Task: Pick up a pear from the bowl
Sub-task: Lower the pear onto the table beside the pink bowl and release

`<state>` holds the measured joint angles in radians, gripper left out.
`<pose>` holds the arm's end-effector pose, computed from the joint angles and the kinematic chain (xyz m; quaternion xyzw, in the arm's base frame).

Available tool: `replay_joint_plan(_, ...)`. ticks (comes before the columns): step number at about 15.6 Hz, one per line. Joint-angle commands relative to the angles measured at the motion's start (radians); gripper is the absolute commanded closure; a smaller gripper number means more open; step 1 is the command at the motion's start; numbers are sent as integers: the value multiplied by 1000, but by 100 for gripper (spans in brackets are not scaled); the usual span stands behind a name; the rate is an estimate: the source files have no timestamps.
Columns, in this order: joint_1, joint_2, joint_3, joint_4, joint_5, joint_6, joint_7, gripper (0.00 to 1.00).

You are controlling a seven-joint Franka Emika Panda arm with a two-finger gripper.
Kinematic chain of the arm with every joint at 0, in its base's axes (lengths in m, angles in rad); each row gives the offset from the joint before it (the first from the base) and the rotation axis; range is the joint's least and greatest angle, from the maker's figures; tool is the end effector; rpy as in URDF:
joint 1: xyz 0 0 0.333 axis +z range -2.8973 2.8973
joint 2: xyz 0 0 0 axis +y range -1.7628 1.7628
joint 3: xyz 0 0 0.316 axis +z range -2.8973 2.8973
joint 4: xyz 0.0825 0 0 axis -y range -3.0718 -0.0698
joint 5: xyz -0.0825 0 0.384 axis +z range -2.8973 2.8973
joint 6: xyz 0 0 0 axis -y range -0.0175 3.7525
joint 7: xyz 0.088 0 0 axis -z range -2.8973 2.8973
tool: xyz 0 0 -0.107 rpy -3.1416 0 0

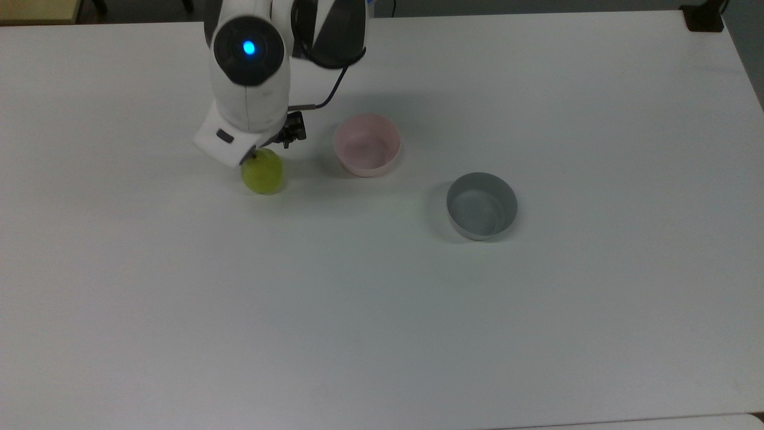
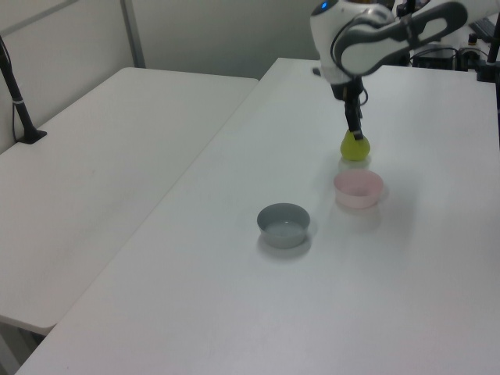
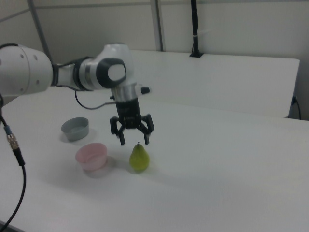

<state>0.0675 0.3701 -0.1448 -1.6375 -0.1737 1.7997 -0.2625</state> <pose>0.6362 -0.0546 0.3913 0.9814 0.1216 -0.1187 0.0896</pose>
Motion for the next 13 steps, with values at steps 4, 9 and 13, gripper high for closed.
replay_joint_plan(4,12,-255,-5,-38,69,-82,170,0)
replay_joint_plan(9,12,-316,-4,-38,71,-141,201,0)
replay_joint_plan(13,12,-321,-7,-38,71,-141,216,0)
